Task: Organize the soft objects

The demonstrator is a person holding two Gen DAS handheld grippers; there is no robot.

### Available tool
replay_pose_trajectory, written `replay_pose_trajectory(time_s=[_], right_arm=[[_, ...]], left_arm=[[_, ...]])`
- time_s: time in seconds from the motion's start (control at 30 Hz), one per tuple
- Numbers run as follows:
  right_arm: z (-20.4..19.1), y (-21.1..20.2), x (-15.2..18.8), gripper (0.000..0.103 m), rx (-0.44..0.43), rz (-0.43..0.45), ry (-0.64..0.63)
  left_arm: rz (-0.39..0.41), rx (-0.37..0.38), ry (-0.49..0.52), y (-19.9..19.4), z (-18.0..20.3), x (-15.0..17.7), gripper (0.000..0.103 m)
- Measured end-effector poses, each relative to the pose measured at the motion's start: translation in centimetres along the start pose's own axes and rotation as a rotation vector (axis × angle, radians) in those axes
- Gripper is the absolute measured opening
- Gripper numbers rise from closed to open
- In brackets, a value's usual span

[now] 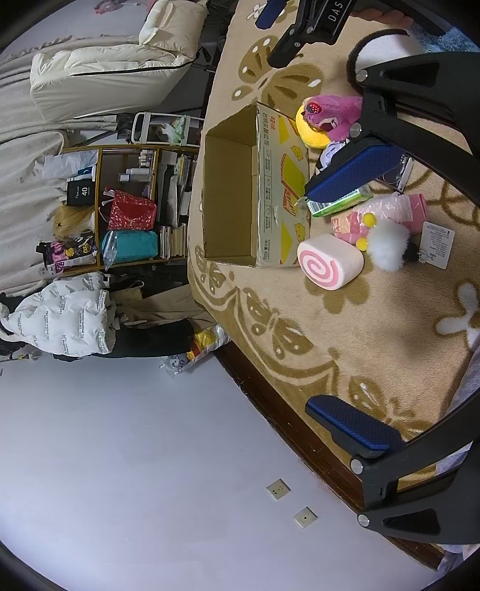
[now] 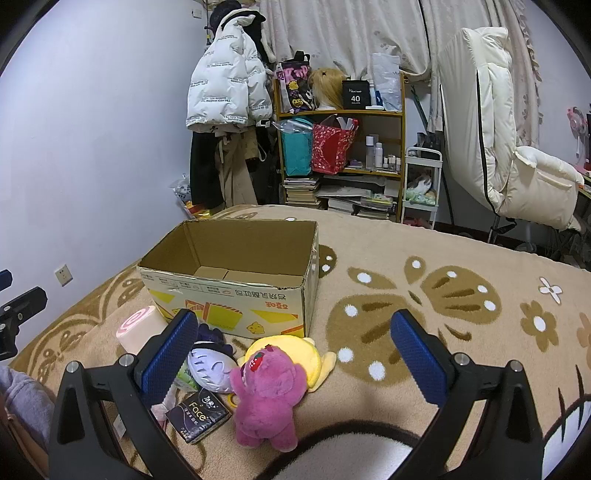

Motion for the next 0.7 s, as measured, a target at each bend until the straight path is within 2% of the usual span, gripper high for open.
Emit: replay_pose_trajectory(time_s=[0.7], right_arm=[[0.09,0.09,0.07,0.103,0.001,-0.001,0.002]], left_arm=[[-0.022,-0.010,0.002,0.59,0.03,0.15,0.103]])
Point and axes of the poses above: each gripper's, at about its wrist camera, not at the fingertips, and y roughly the way its jaws point, z to its right, x to its underside, the point moved 2 cm from there along y, roughly the way its jaws point, and after that the axes turned 6 degrees about -y, right-handed, at the moved point
